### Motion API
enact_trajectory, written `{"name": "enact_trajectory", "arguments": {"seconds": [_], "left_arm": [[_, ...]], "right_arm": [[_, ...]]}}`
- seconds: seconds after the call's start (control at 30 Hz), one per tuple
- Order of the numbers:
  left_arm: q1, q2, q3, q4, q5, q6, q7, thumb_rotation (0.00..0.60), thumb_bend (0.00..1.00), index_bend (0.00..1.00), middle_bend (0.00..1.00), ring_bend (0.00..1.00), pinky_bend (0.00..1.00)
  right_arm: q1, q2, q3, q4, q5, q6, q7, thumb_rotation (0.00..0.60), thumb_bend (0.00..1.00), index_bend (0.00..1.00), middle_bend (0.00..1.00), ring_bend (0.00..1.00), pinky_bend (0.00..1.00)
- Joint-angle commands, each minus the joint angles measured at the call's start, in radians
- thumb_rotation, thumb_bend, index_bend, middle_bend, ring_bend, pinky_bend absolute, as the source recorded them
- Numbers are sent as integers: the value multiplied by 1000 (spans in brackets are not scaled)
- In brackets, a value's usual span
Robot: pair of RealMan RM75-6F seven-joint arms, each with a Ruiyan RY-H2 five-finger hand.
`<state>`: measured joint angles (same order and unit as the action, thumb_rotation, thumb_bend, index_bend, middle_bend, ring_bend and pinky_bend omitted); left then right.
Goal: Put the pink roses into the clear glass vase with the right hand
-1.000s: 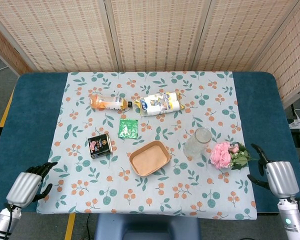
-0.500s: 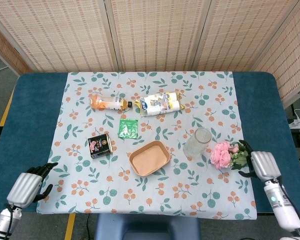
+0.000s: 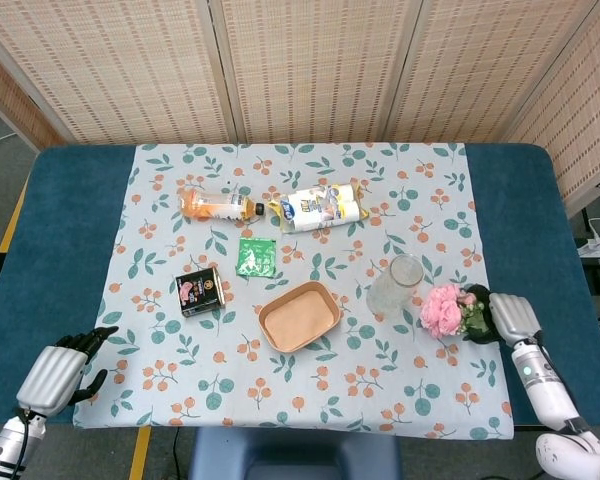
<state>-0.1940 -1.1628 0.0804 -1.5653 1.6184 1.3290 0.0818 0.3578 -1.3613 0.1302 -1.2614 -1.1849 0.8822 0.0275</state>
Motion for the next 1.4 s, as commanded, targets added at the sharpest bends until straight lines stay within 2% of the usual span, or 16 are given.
{"name": "enact_trajectory", "arguments": {"seconds": [0.03, 0.17, 0.3, 0.4, 0.5, 0.63, 0.83, 0.97, 1.1, 1.17, 1.27, 1.4], "left_arm": [[0, 0, 1, 0, 3, 1, 0, 600, 424, 147, 218, 318, 384], [1, 0, 1, 0, 4, 4, 0, 600, 424, 147, 218, 318, 384], [1, 0, 1, 1, 4, 4, 0, 600, 424, 147, 218, 319, 384], [0, 0, 2, 1, 6, 4, 0, 600, 424, 147, 218, 318, 384], [1, 0, 2, 1, 6, 4, -1, 600, 424, 147, 218, 318, 384], [2, 2, 0, -1, 3, 8, -7, 600, 424, 147, 218, 318, 385], [4, 5, 1, -4, 6, 13, -10, 600, 423, 147, 218, 318, 384], [5, 5, 2, -4, 8, 16, -8, 600, 423, 147, 218, 318, 384], [4, 4, 2, -5, 3, 9, -4, 600, 424, 147, 218, 318, 384], [4, 4, 2, -6, 2, 7, -3, 600, 423, 147, 219, 318, 384], [4, 3, 2, -6, 0, 5, -1, 600, 423, 147, 218, 318, 384], [3, 2, -1, -5, -4, 3, -1, 600, 423, 147, 218, 318, 384]], "right_arm": [[8, -21, -5, 29, -19, 2, 38, 600, 0, 276, 854, 958, 1000], [5, -57, -7, 80, -68, 39, 116, 600, 0, 326, 874, 974, 1000], [-2, -95, -10, 138, -115, 89, 187, 600, 24, 598, 917, 990, 1000], [-9, -107, -12, 159, -141, 129, 215, 600, 205, 764, 926, 996, 1000], [-21, -99, -16, 141, -169, 177, 237, 600, 396, 866, 931, 997, 1000], [-59, -6, -59, -4, -266, 274, 297, 600, 491, 901, 932, 997, 1000], [-120, 196, -144, -271, -456, 449, 385, 600, 538, 910, 932, 997, 1000], [-128, 333, -165, -436, -528, 512, 441, 600, 557, 909, 932, 997, 1000], [-119, 422, -144, -556, -541, 551, 499, 600, 558, 910, 932, 997, 1000], [-97, 443, -115, -609, -538, 562, 556, 600, 560, 909, 932, 997, 1000], [-49, 432, -58, -636, -524, 560, 612, 600, 568, 909, 932, 996, 1000], [15, 382, 13, -661, -452, 520, 658, 600, 572, 909, 932, 994, 1000]]}}
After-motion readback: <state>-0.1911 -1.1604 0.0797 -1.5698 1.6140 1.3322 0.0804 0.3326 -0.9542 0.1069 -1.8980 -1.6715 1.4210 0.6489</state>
